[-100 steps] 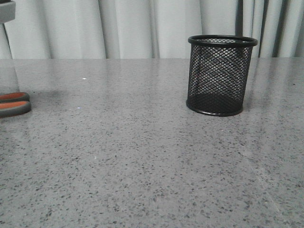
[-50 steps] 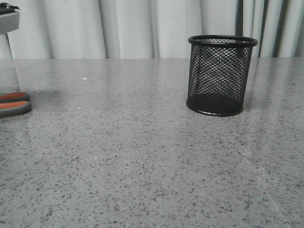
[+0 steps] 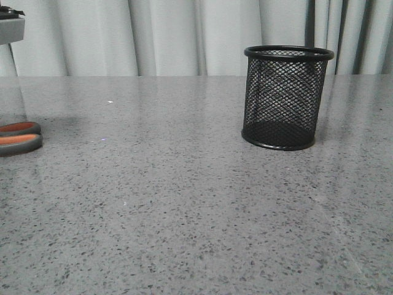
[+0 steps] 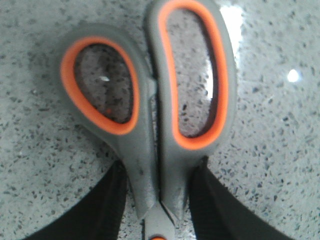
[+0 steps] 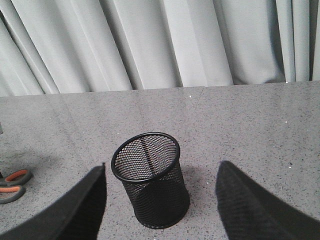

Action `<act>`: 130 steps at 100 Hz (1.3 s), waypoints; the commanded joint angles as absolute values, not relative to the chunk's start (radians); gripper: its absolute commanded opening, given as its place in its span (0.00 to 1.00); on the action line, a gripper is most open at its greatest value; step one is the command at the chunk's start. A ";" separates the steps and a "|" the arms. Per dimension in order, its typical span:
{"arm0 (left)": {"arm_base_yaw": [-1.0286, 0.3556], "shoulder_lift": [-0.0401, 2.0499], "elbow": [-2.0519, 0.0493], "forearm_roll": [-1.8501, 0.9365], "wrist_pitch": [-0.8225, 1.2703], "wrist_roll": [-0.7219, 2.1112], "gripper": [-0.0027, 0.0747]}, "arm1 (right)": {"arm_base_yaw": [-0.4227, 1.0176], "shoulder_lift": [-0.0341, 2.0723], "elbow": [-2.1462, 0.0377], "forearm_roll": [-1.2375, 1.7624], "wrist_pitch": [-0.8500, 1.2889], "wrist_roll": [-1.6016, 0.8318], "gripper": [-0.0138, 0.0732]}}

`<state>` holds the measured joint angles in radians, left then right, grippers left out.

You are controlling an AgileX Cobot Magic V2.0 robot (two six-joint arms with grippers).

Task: Put scissors into bucket

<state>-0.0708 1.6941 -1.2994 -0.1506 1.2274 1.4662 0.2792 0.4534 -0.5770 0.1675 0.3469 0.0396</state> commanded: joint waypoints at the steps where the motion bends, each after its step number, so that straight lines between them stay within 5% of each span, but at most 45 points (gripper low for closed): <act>1: -0.074 1.678 -1.312 -0.196 1.196 1.415 0.21 | 0.279 0.465 -0.601 0.160 0.273 0.028 0.65; 26: -0.074 1.642 -1.312 -0.235 1.184 1.412 0.09 | 0.279 0.465 -0.601 0.160 0.273 0.028 0.65; 71: -0.084 1.444 -1.314 -0.405 1.056 1.410 0.09 | 0.309 0.465 -0.605 0.357 0.193 0.028 0.65; 130: -0.494 1.235 -1.314 -0.421 0.774 1.410 0.09 | 0.906 0.906 -0.936 0.203 0.175 0.027 0.65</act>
